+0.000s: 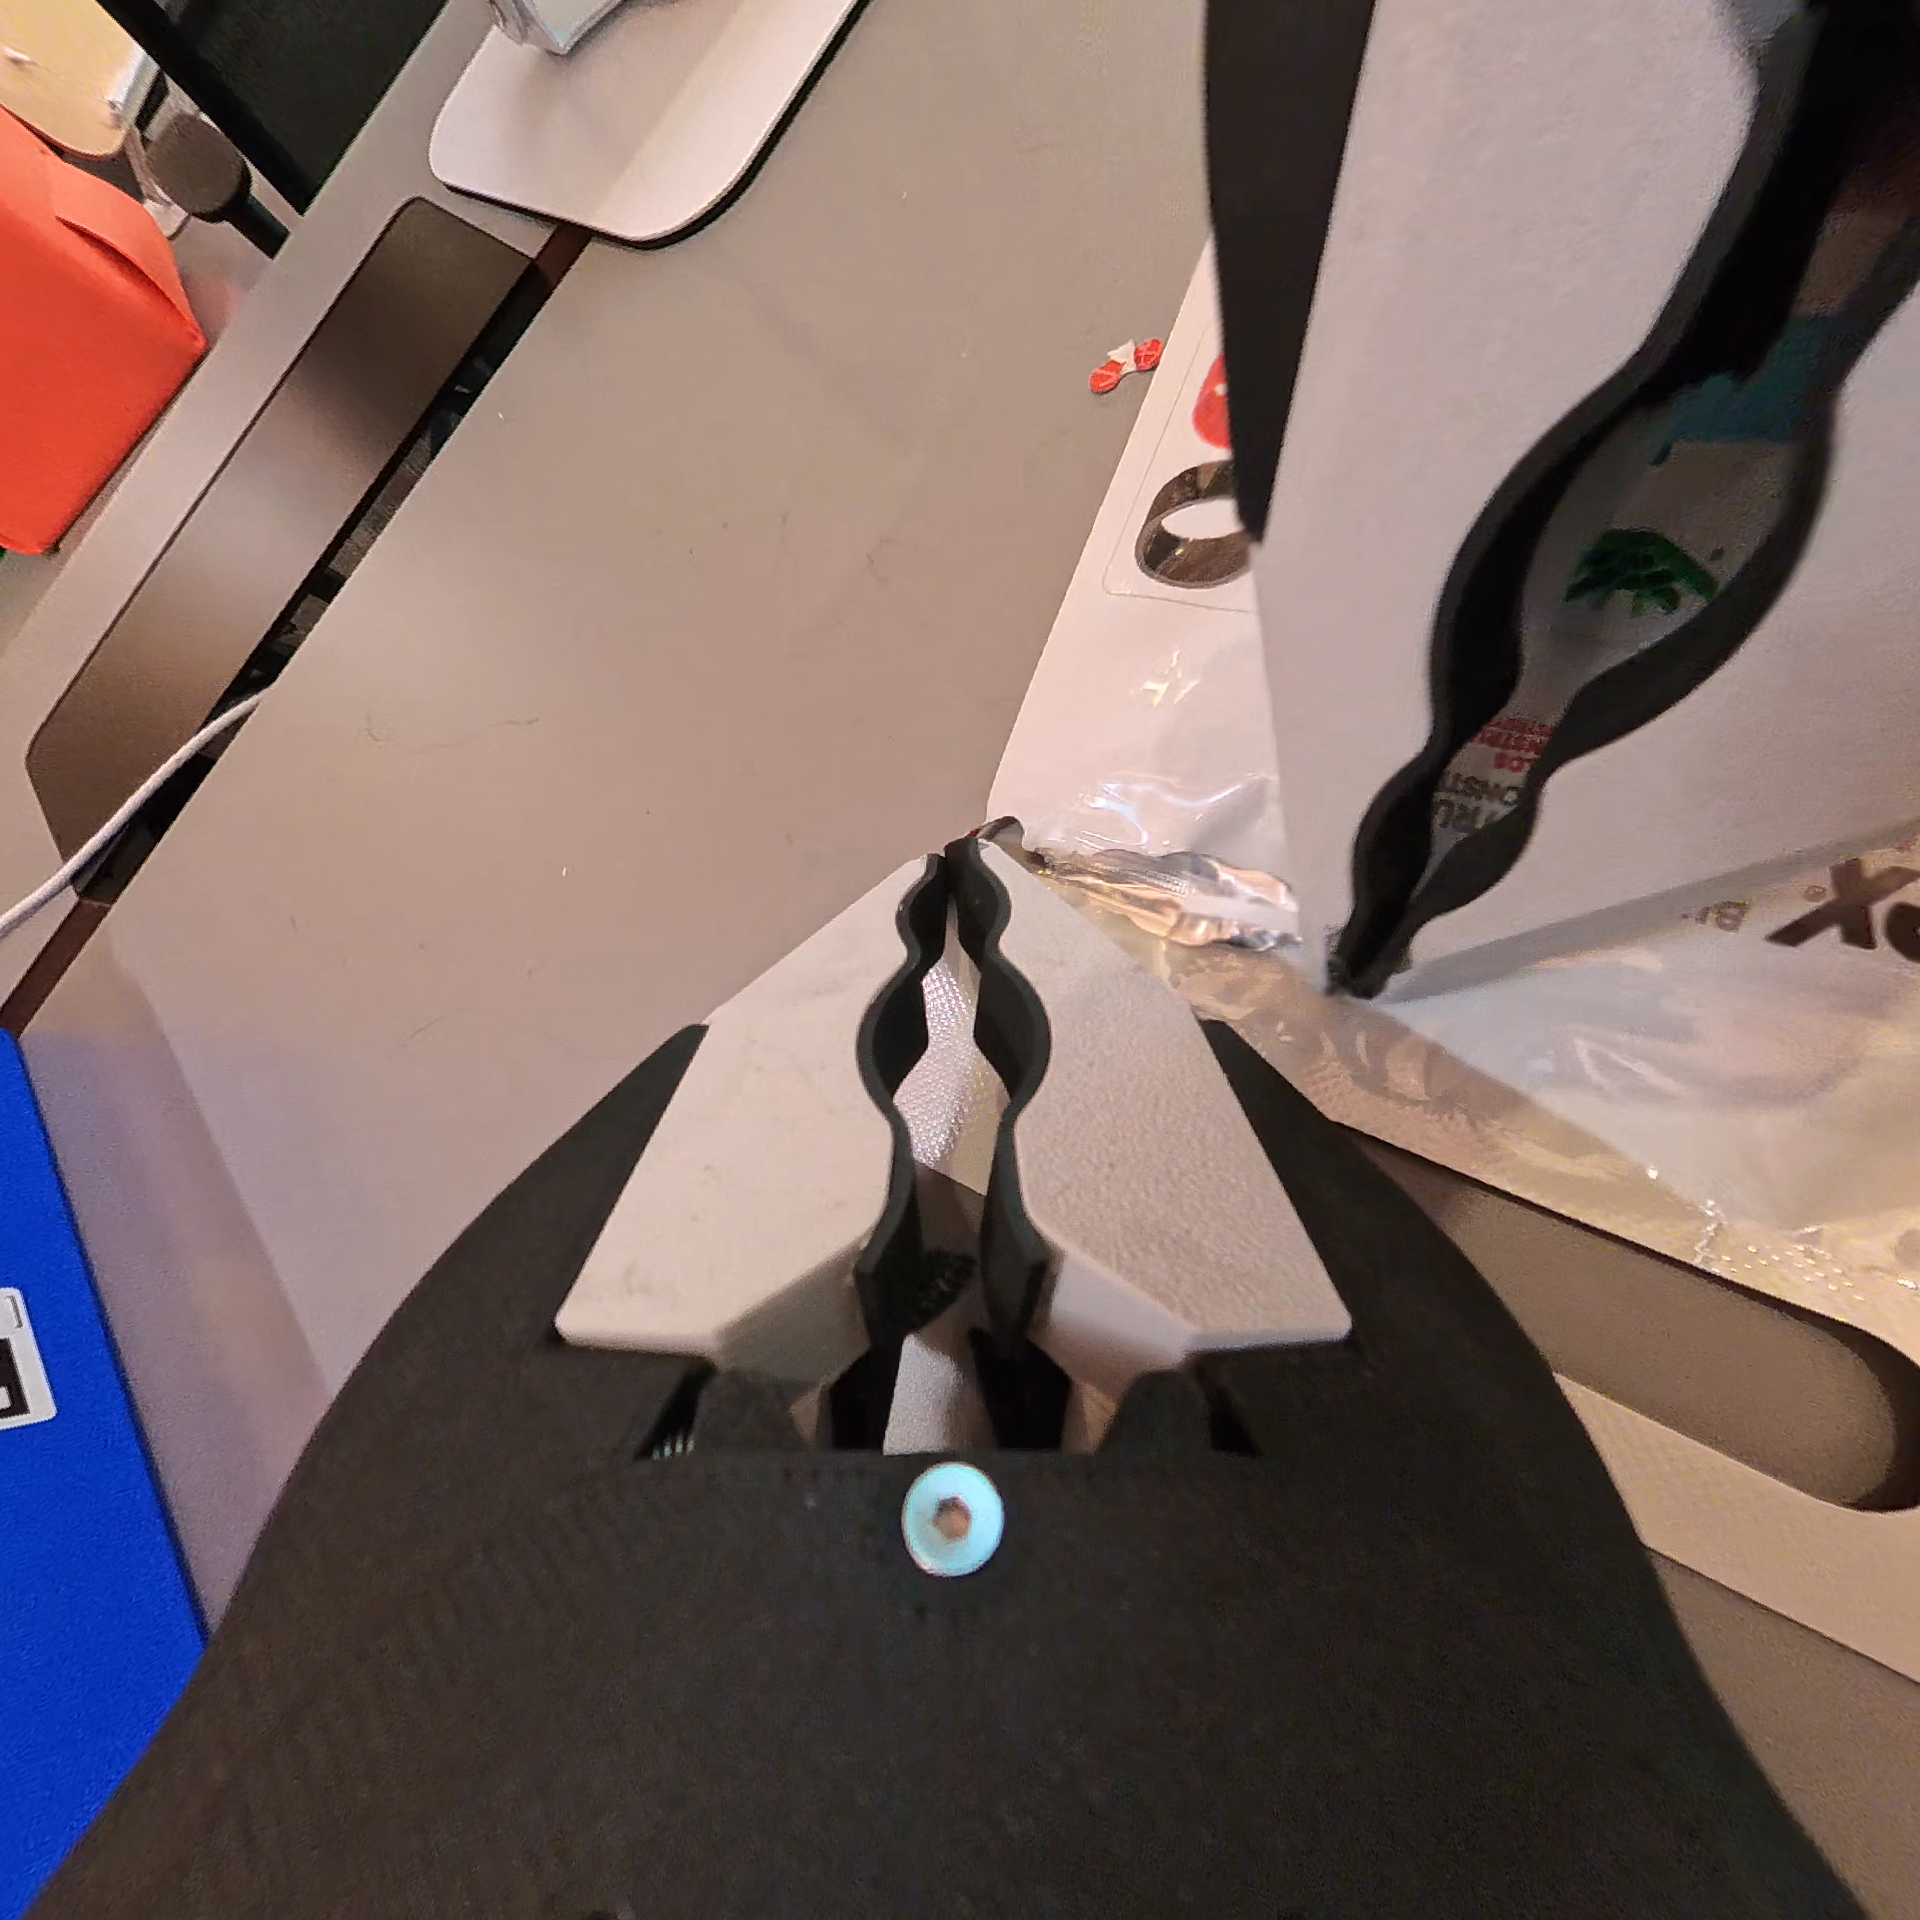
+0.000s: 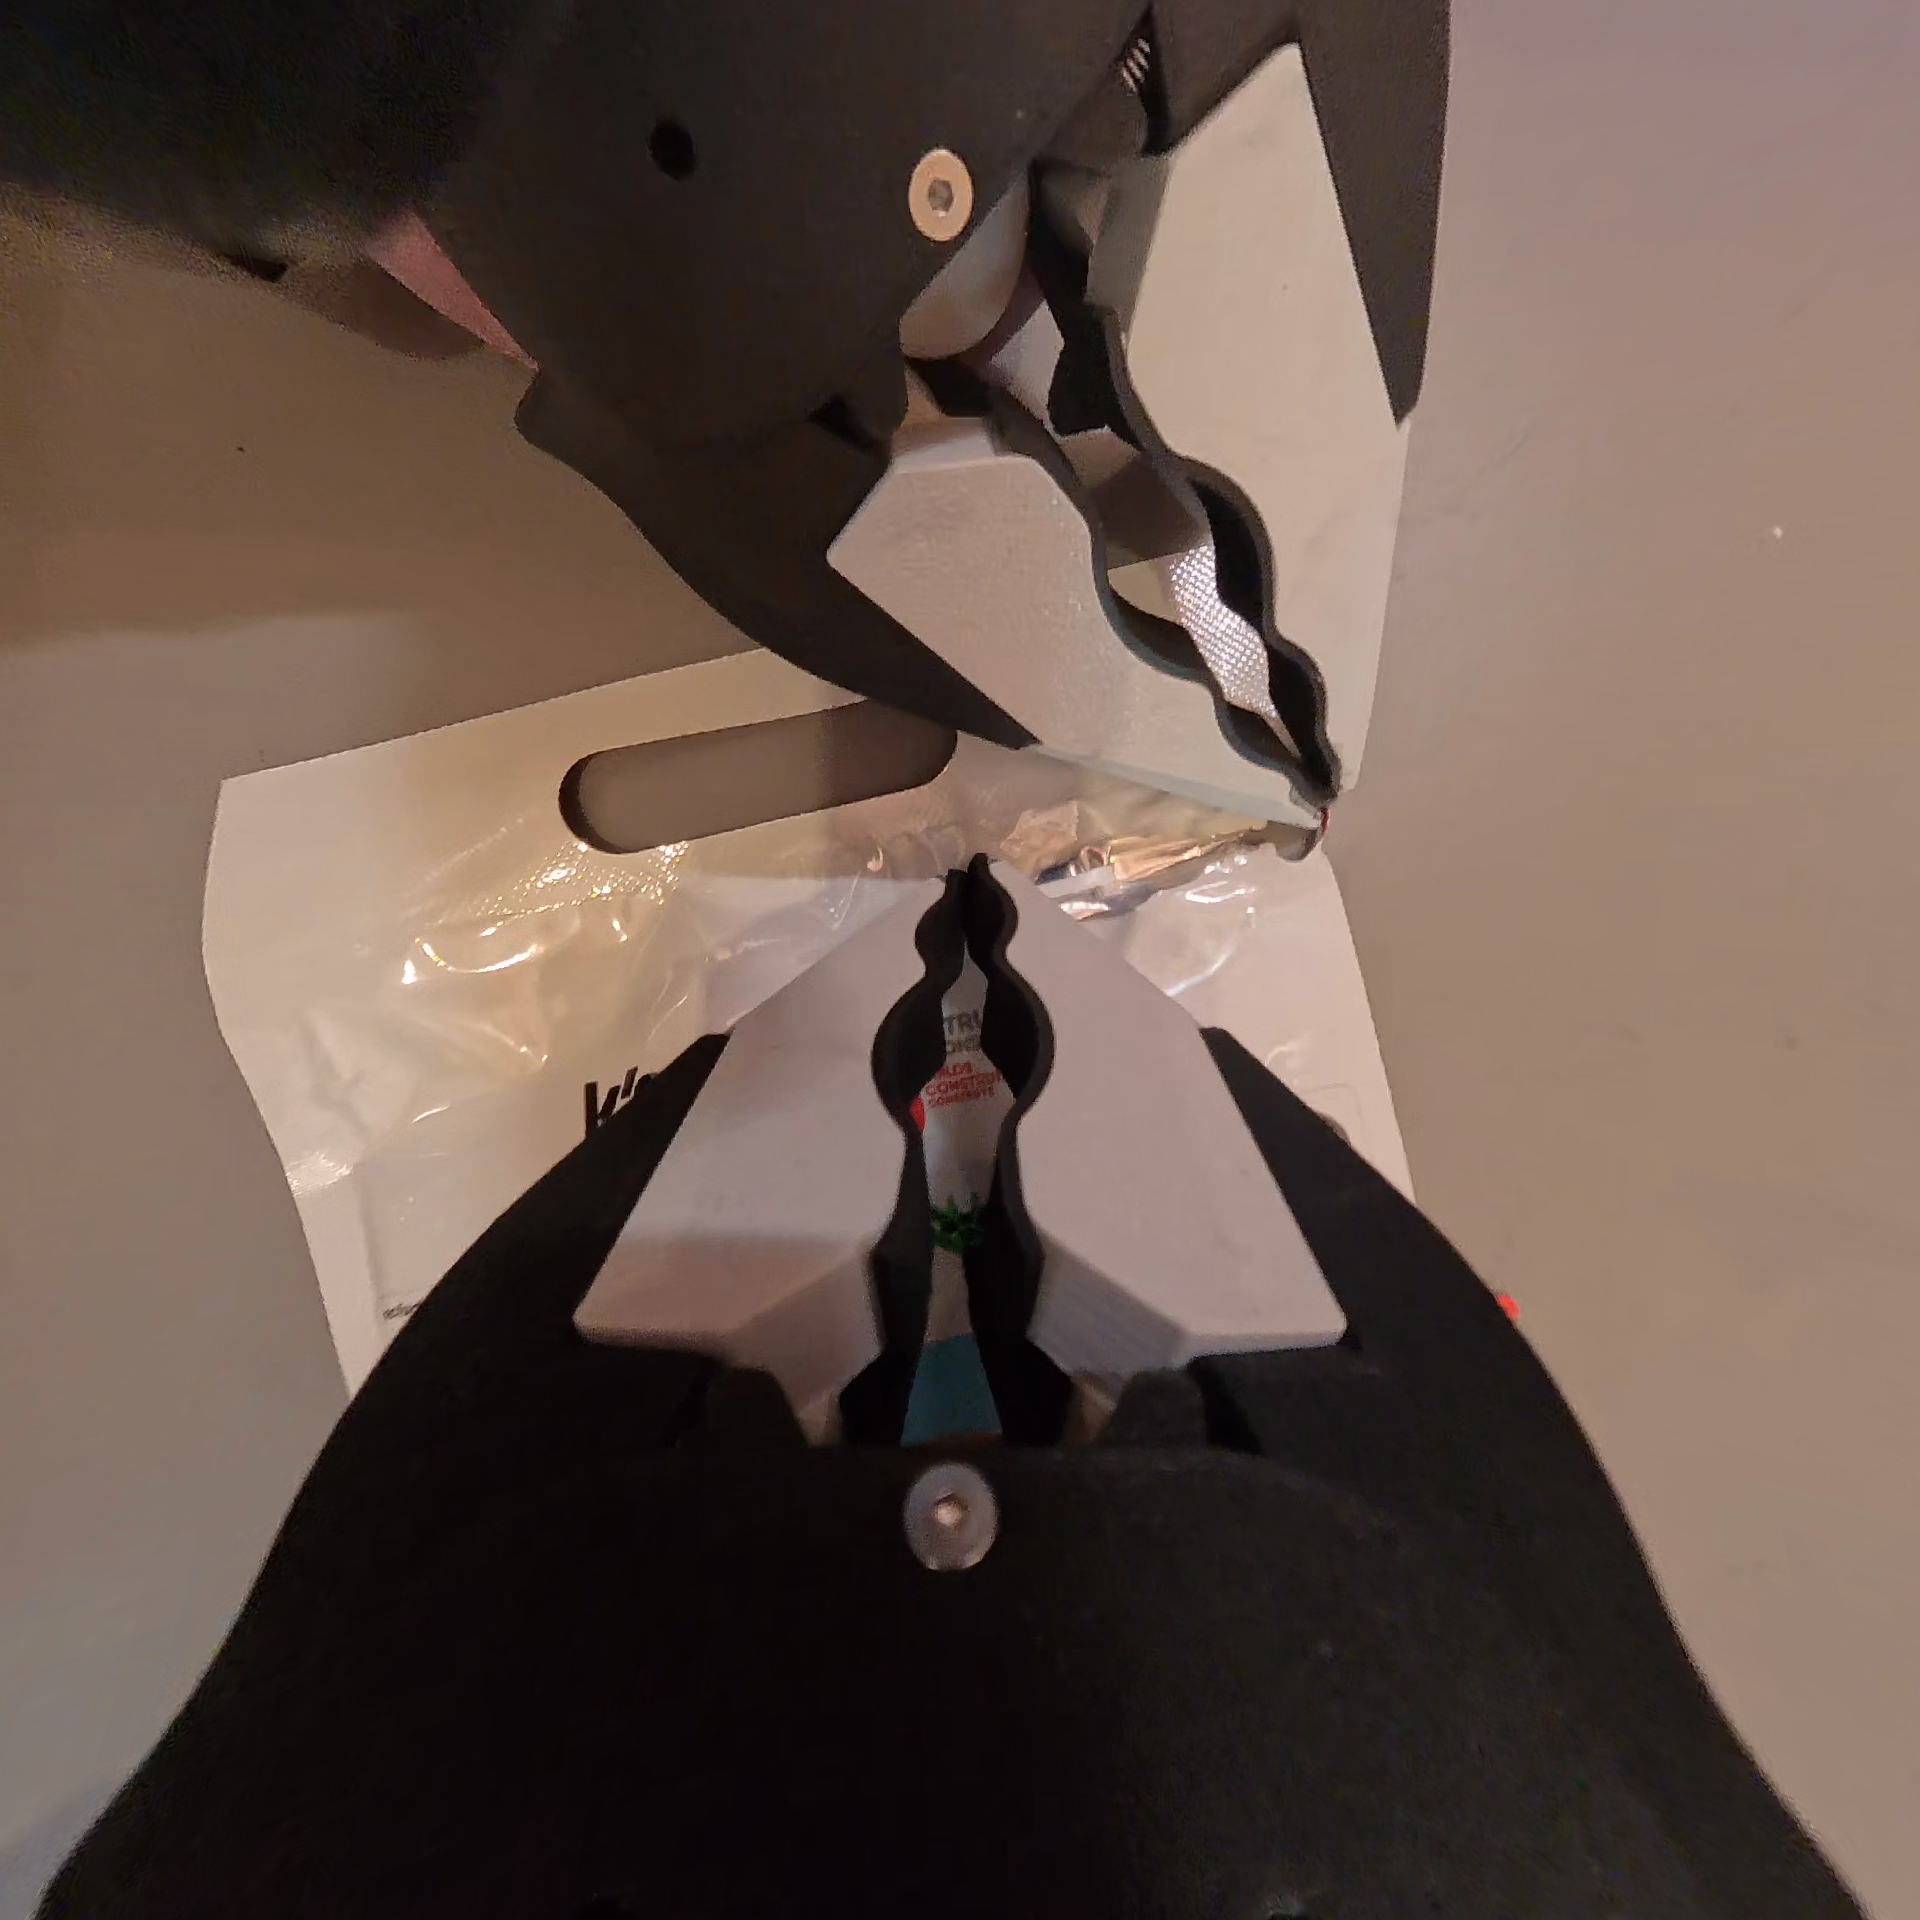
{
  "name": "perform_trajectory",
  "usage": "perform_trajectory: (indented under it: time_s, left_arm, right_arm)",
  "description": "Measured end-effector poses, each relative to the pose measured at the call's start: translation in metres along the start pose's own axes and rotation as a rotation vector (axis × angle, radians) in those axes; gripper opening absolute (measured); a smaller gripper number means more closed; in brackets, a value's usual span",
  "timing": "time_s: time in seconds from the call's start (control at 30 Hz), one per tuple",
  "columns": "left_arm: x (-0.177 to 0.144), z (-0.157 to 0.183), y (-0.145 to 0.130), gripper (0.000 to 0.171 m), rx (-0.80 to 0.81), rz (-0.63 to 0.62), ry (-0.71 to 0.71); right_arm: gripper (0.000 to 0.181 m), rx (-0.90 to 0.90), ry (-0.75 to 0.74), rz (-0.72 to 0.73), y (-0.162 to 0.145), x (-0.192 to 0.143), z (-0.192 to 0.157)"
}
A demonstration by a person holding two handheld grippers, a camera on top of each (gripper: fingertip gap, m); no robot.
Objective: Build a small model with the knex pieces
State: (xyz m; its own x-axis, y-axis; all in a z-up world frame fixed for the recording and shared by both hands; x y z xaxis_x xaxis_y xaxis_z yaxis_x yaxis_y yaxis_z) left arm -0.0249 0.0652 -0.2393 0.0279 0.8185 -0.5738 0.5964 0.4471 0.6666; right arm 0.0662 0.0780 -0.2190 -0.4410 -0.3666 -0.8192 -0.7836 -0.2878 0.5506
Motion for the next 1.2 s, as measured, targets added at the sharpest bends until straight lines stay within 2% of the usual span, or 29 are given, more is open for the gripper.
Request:
perform_trajectory:
  time_s: [0.2, 0.27, 0.33, 0.37, 0.43, 0.5, 0.57, 0.63, 0.87, 0.93, 1.2]
  left_arm:
    - [0.0, 0.001, 0.0, 0.002, 0.003, 0.001, 0.001]
    - [0.002, -0.002, 0.0, 0.002, -0.013, -0.011, 0.009]
    - [0.002, -0.001, 0.001, 0.001, 0.0, -0.009, 0.019]
    - [0.002, 0.0, 0.001, 0.001, 0.012, -0.009, 0.033]
    - [0.002, -0.002, 0.001, 0.001, -0.017, -0.014, 0.016]
    - [0.002, -0.005, 0.001, 0.001, -0.069, -0.019, -0.031]
    - [0.003, -0.007, 0.001, 0.0, -0.094, -0.021, -0.052]
    - [0.002, -0.007, 0.001, 0.0, -0.107, -0.021, -0.063]
    - [0.002, -0.008, 0.001, 0.001, -0.109, -0.019, -0.067]
    - [0.002, -0.007, 0.001, 0.001, -0.103, -0.018, -0.062]
    - [0.0, -0.001, 0.001, 0.002, -0.013, -0.002, -0.003]
  right_arm:
    - [0.0, -0.011, 0.003, 0.002, -0.005, -0.01, -0.018]
    - [0.0, -0.093, 0.204, 0.005, -0.003, -0.001, -0.053]
    - [0.0, -0.167, 0.152, -0.046, -0.003, 0.009, -0.073]
    - [0.0, -0.114, 0.139, 0.02, 0.001, 0.003, -0.073]
    - [0.0, -0.029, 0.054, 0.13, 0.006, -0.017, -0.061]
    - [0.0, 0.069, -0.017, 0.153, 0.002, -0.033, -0.036]
    - [0.044, 0.144, -0.062, 0.14, -0.001, -0.037, -0.011]
    - [0.051, 0.136, -0.083, 0.1, 0.0, -0.033, 0.006]
    - [0.028, 0.067, 0.001, -0.003, 0.009, 0.0, 0.032]
    - [0.0, 0.058, 0.029, 0.012, 0.009, 0.001, 0.032]
    - [0.0, -0.009, 0.066, 0.019, 0.006, -0.004, 0.017]
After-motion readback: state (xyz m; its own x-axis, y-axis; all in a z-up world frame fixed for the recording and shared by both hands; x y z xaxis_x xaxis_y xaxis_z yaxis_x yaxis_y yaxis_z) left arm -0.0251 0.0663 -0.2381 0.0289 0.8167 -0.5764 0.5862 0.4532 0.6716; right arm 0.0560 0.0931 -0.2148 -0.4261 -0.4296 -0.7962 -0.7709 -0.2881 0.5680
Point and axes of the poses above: each gripper's, where its closed fingertips meet, x out along the fingers, y out of its top, z = x × y across the jaws, the point moved 8 cm from there along -x, back along the fingers, and after that the axes turned 10 degrees about y, right-handed, at the moved point
